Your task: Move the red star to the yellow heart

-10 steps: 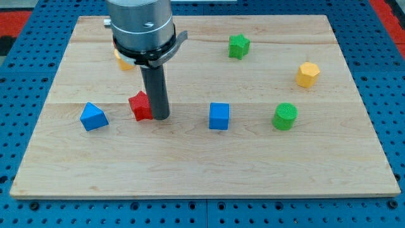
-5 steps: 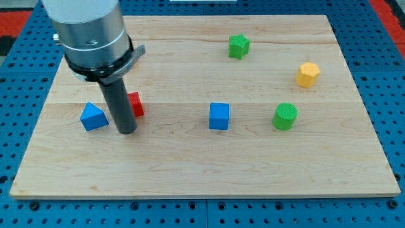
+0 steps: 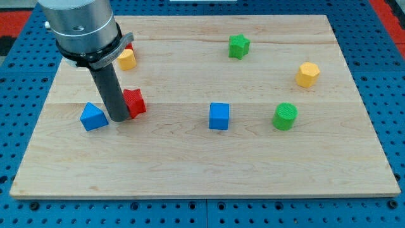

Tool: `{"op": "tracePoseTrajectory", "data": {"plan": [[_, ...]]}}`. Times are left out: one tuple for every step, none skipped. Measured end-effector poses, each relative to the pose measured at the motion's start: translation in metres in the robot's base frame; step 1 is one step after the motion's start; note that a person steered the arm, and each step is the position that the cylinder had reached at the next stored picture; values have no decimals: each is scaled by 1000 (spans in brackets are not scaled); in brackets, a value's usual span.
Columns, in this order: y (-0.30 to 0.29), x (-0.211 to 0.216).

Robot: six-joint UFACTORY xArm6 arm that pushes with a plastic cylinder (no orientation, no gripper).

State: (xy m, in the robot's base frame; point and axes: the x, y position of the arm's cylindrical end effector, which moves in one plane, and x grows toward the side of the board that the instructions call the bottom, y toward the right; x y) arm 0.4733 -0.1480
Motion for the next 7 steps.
{"op": "tracePoseTrajectory", "data": {"plan": [[9,5],[22,11],[31,12],[24,6],[15,0],[11,-8],[13,-8]]}}
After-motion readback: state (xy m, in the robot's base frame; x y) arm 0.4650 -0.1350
